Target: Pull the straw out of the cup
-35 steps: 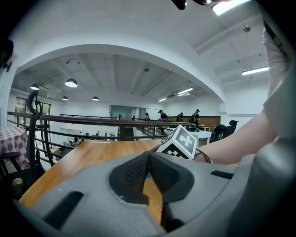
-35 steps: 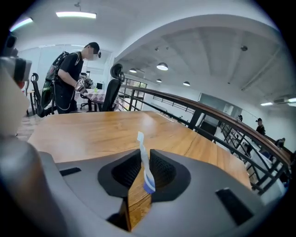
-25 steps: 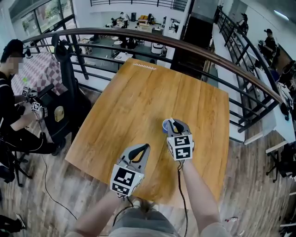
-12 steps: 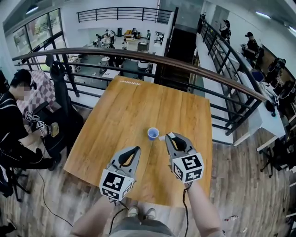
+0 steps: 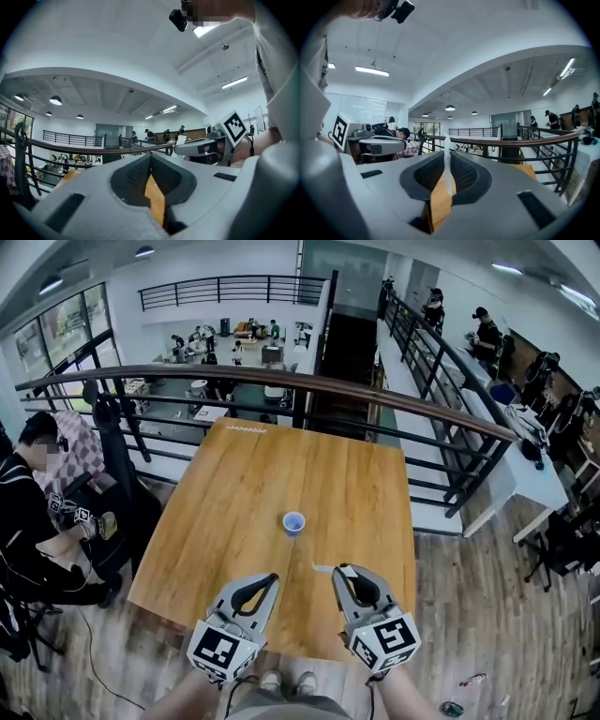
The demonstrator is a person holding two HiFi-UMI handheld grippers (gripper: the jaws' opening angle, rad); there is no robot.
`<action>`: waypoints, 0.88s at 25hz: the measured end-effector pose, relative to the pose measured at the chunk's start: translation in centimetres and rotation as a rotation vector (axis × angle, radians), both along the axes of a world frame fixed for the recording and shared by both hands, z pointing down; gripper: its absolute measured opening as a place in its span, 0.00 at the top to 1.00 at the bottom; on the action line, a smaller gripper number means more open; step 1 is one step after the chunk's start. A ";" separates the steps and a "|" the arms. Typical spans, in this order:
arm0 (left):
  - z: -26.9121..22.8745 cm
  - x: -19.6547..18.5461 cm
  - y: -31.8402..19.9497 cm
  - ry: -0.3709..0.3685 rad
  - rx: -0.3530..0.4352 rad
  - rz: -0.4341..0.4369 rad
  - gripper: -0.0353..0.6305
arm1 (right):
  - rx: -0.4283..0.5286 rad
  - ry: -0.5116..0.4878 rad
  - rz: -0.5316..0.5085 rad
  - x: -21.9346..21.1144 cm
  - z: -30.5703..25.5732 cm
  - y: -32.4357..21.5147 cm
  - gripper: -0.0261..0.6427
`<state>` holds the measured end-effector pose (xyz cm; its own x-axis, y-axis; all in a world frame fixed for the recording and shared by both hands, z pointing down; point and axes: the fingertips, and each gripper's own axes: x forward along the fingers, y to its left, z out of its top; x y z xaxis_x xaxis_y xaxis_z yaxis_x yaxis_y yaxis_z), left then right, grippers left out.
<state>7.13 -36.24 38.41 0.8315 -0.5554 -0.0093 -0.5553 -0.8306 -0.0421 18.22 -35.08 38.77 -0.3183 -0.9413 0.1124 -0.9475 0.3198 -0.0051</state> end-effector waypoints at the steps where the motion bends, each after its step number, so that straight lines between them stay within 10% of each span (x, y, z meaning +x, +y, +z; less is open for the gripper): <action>1: -0.2 -0.1 0.7 0.009 0.004 0.004 0.92 | -0.008 -0.007 -0.002 -0.3 0.4 1.0 0.89; 22: 4.6 -2.1 6.7 -0.071 -0.051 0.042 0.93 | -0.128 -0.064 0.008 -1.2 6.1 8.1 0.89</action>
<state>5.06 -29.49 43.03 0.8518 -0.5181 0.0776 -0.5168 -0.8553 -0.0373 16.97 -26.98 44.83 -0.3214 -0.9231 0.2110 -0.9464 0.3053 -0.1056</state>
